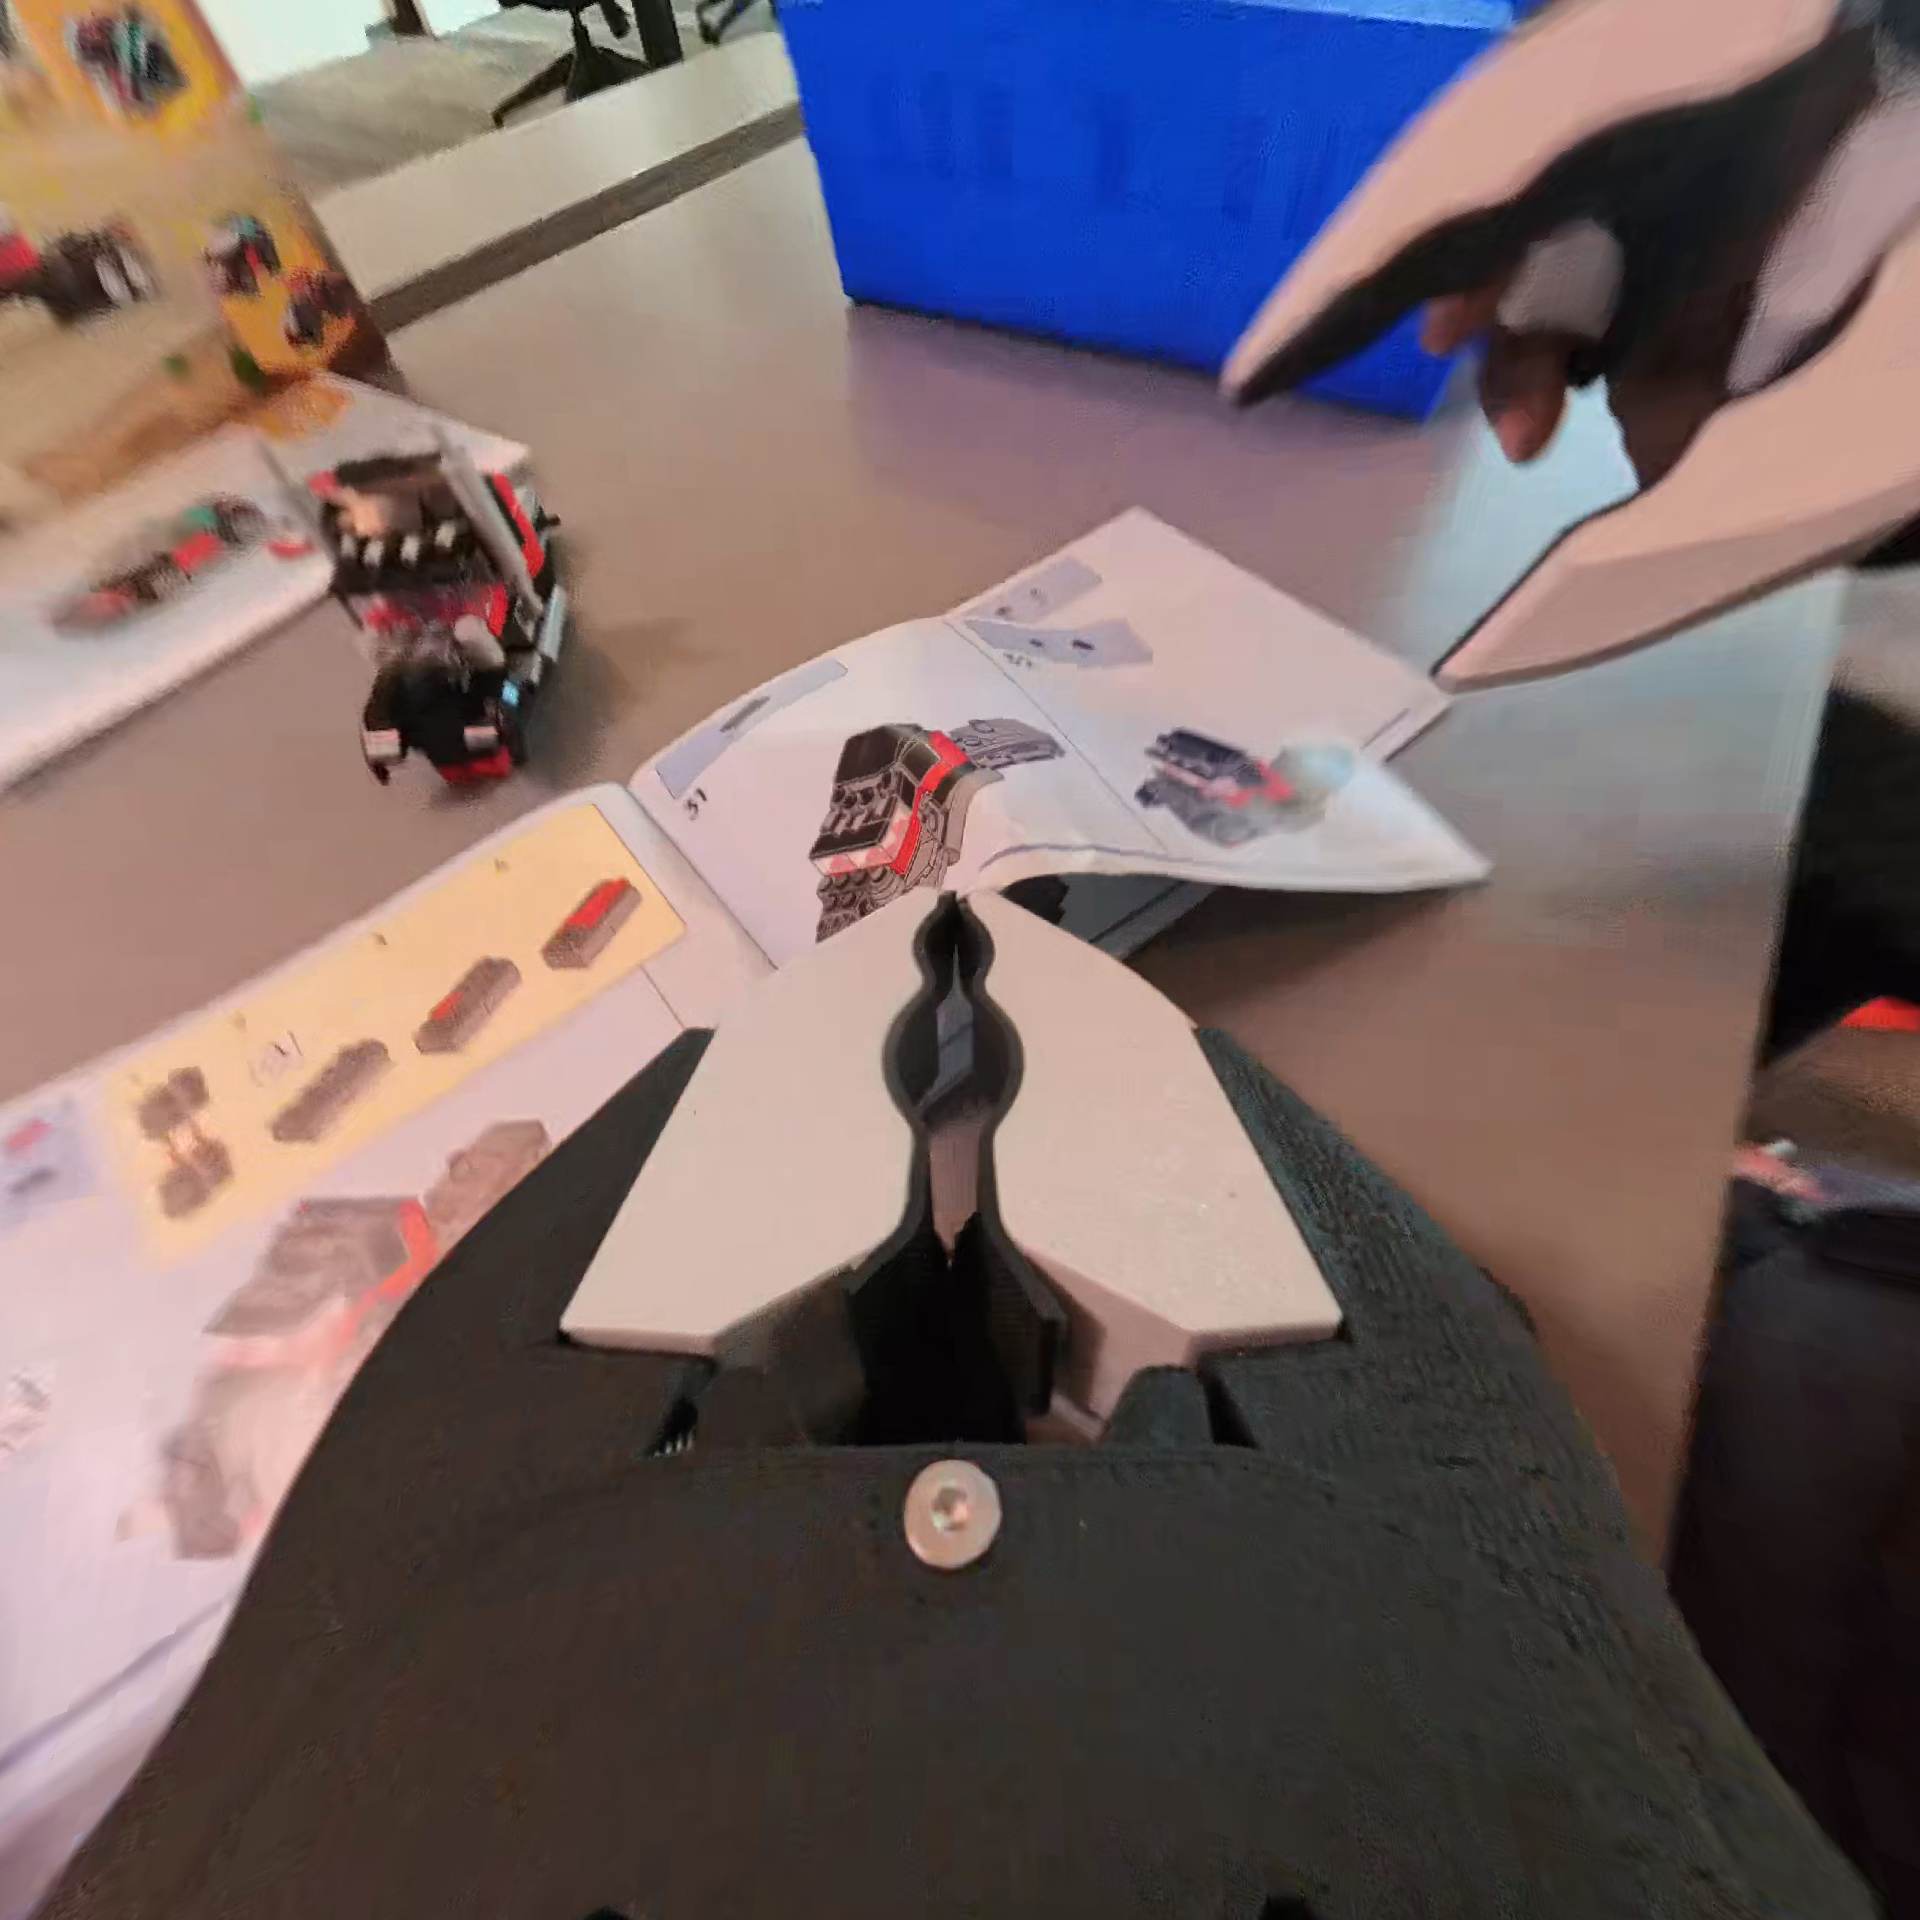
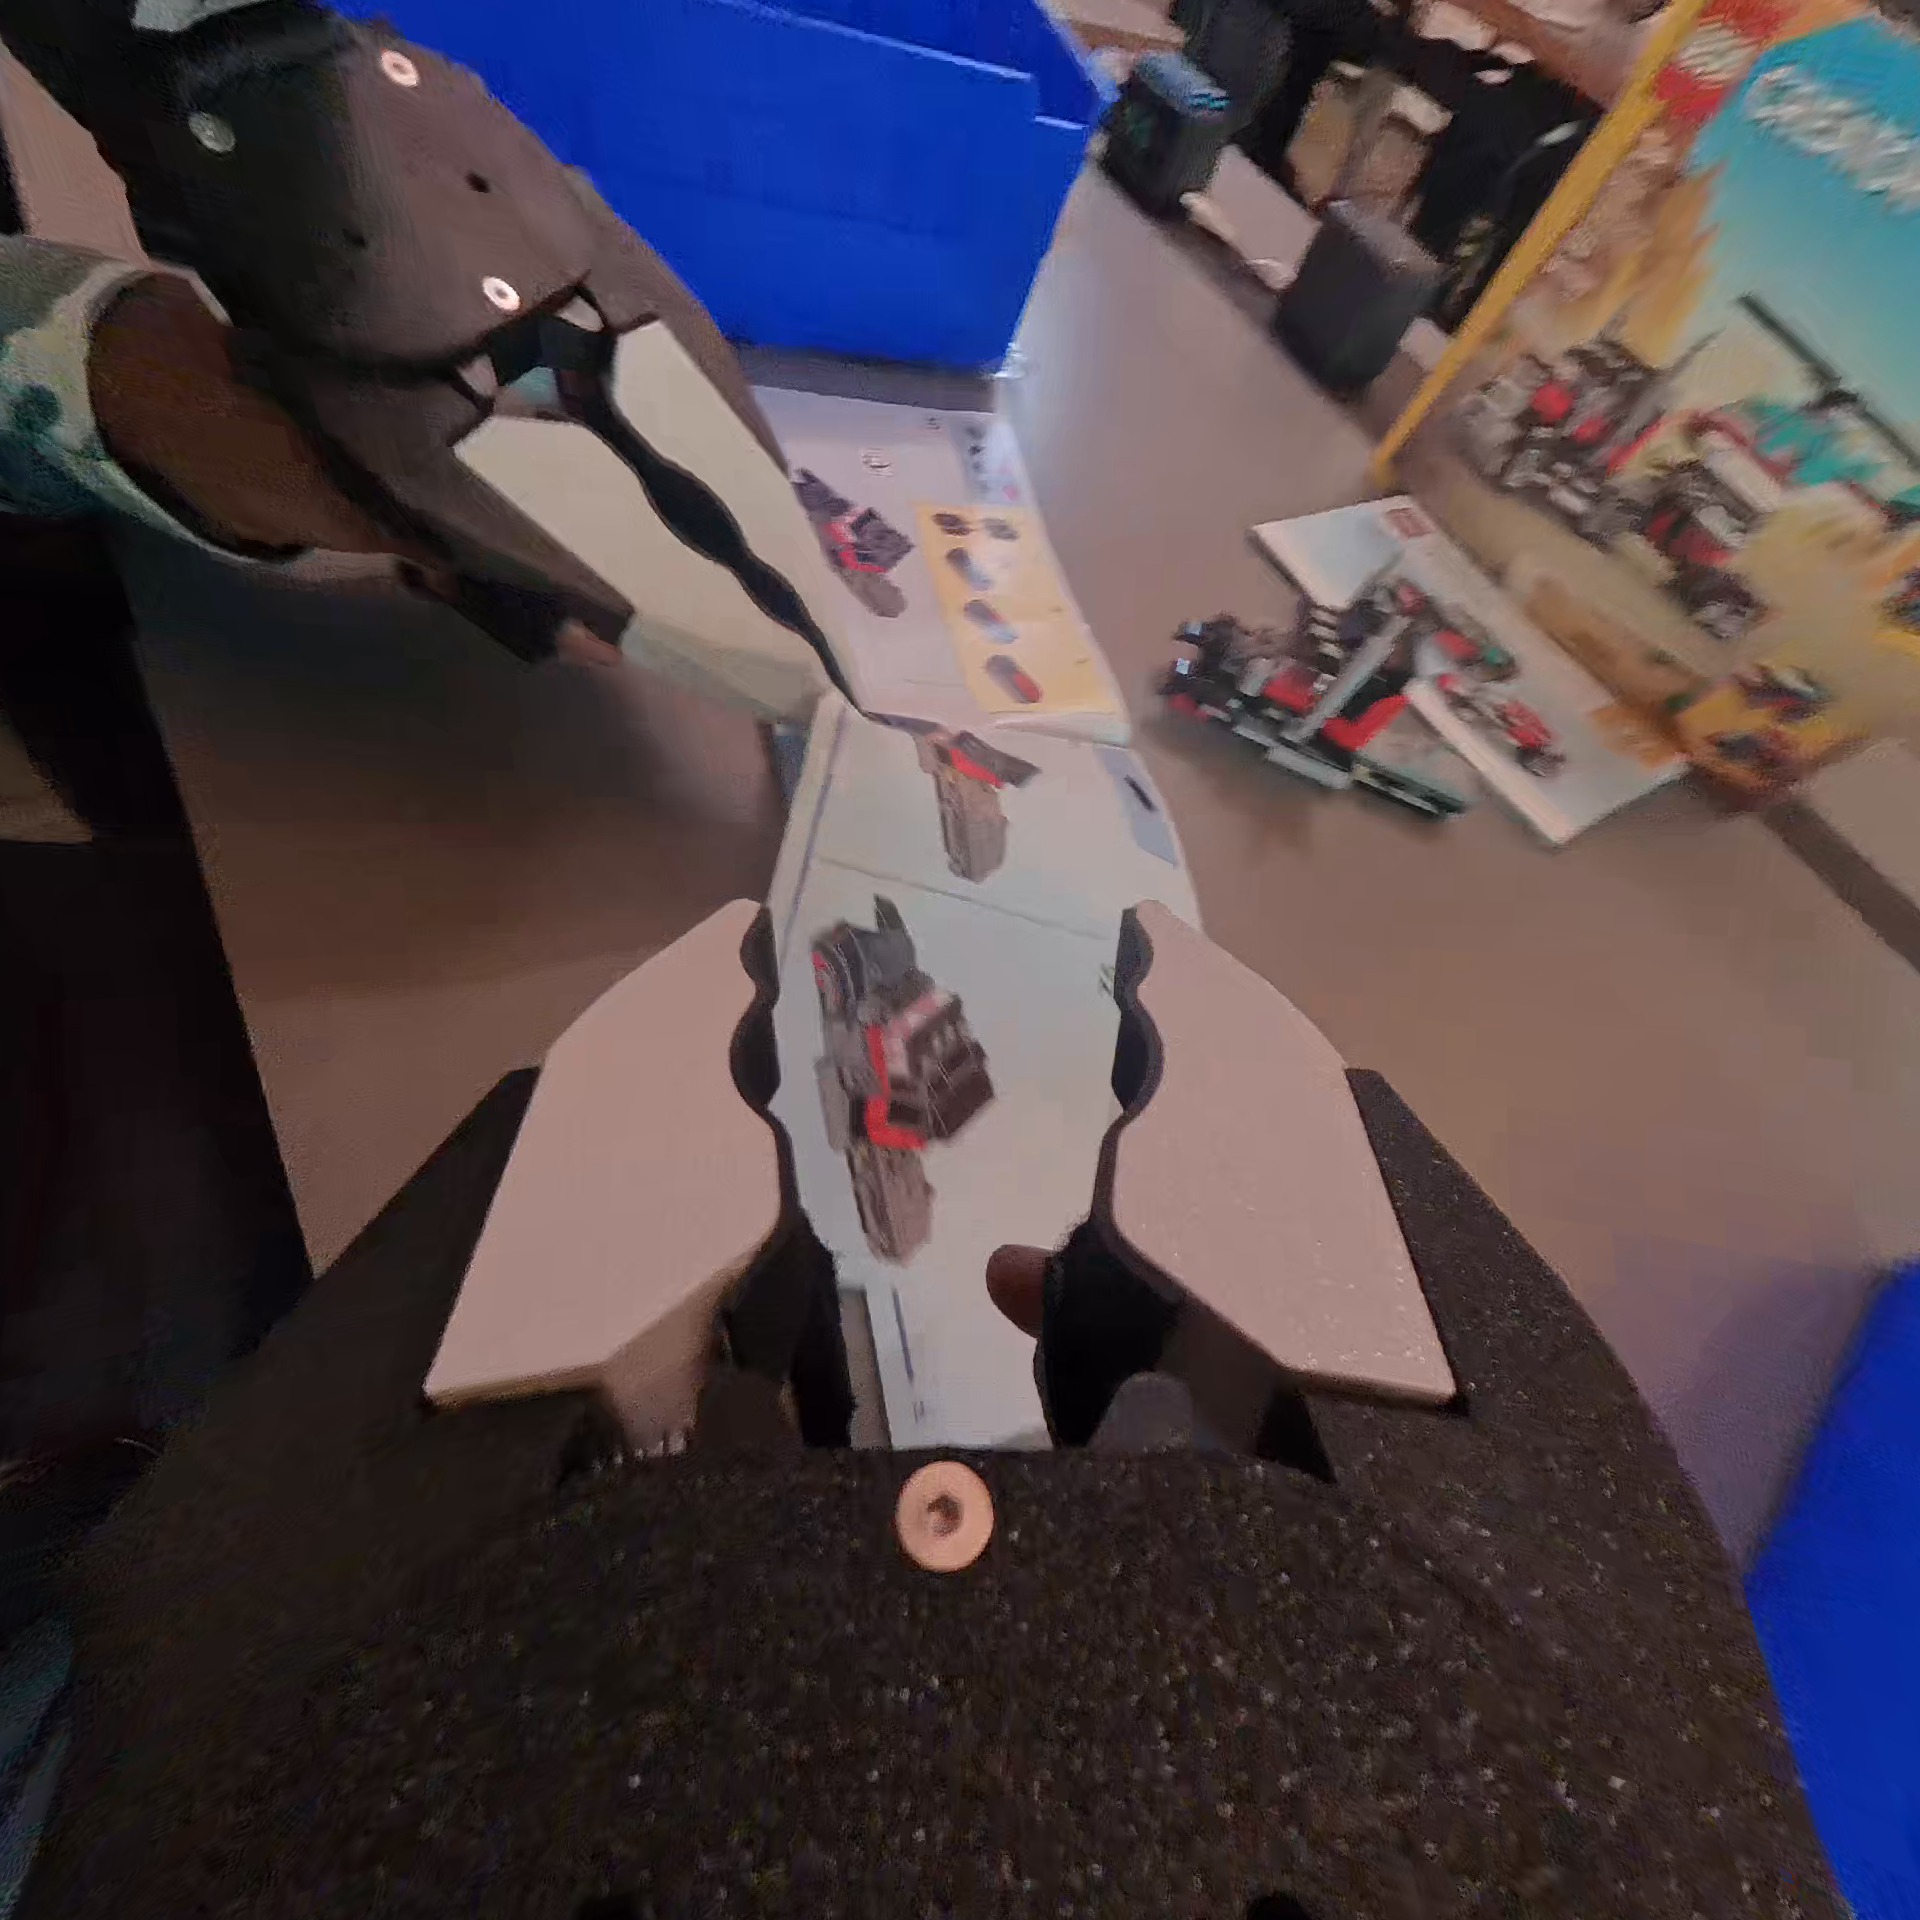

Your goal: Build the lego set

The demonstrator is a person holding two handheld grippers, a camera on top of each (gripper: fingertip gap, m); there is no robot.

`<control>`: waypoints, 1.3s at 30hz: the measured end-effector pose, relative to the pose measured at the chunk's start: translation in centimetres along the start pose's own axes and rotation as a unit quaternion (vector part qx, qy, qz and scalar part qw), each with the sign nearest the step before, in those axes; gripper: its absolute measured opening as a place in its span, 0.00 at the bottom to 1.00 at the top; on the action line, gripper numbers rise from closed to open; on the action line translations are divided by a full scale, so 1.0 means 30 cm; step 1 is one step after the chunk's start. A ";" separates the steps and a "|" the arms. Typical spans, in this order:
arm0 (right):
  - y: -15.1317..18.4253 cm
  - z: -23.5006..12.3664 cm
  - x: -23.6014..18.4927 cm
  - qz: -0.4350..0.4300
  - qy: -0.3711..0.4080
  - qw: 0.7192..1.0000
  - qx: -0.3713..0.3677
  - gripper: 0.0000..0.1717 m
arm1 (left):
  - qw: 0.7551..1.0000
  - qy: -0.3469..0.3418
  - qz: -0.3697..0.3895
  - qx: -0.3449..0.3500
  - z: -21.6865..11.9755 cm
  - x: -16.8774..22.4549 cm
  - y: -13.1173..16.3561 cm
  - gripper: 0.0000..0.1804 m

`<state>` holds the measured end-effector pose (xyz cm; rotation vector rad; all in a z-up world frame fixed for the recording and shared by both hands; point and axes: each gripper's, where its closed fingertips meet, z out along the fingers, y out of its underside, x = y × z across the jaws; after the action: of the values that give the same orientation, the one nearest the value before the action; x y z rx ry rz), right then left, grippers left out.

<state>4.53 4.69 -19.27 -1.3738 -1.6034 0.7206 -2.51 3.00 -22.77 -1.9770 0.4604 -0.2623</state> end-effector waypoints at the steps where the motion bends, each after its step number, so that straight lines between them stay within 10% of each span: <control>1: 0.011 -0.028 0.016 0.015 0.017 1.000 -0.006 0.36 | 0.999 0.006 -0.035 0.009 -0.010 -0.011 -0.007 0.00; 8: 0.251 -0.127 -0.077 0.155 -0.057 0.971 -0.171 0.21 | 0.986 0.030 -0.161 0.042 -0.053 -0.039 -0.011 0.00; 15: 0.165 -0.026 -0.257 0.387 -0.208 0.893 -0.098 0.31 | 0.977 0.025 -0.204 0.050 -0.082 -0.041 0.002 0.00; 28: -0.056 0.204 -0.236 0.355 -0.236 0.904 0.020 0.48 | 0.938 0.048 -0.327 0.104 -0.177 0.001 0.021 0.00; 39: -0.205 0.212 -0.109 0.080 -0.206 0.975 -0.036 0.54 | 0.732 0.016 -0.619 0.285 -0.330 -0.128 0.078 0.00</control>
<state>-3.93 0.87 -17.62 -1.4861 -1.8650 1.1111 -10.21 -4.33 -20.50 -1.3580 -0.9311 -1.1139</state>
